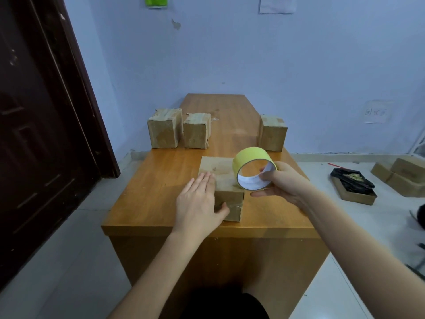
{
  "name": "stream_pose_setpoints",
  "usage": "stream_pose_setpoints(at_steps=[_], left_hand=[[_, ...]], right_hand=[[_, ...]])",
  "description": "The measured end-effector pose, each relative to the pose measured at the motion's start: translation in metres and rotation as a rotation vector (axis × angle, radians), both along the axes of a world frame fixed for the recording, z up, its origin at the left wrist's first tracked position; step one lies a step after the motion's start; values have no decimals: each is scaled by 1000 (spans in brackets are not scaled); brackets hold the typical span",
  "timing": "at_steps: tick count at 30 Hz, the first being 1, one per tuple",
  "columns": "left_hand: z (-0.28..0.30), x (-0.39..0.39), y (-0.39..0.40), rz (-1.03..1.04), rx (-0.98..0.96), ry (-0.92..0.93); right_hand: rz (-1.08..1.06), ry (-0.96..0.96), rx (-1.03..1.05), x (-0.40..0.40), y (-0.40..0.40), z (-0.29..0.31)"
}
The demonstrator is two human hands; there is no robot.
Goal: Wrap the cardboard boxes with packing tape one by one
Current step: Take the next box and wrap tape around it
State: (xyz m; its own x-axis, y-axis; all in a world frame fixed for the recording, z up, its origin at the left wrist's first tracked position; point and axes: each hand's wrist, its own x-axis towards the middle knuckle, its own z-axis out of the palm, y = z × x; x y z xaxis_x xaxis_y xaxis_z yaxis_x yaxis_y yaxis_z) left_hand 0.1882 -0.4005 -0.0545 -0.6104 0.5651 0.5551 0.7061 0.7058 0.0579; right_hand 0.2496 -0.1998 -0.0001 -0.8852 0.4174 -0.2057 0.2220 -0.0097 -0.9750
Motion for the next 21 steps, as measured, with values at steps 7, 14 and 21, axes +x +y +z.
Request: stream_pose_setpoints(at_steps=[7,14,21], left_hand=[[-3,2,-1,17,4,35],[-2,2,0,23,17,16],[3,-3,2,-1,13,-10]], right_hand=[[42,-15,132,-2,-8,13],[111,-92,267,5,-4,9],[-44,-101,305,40,30,-22]])
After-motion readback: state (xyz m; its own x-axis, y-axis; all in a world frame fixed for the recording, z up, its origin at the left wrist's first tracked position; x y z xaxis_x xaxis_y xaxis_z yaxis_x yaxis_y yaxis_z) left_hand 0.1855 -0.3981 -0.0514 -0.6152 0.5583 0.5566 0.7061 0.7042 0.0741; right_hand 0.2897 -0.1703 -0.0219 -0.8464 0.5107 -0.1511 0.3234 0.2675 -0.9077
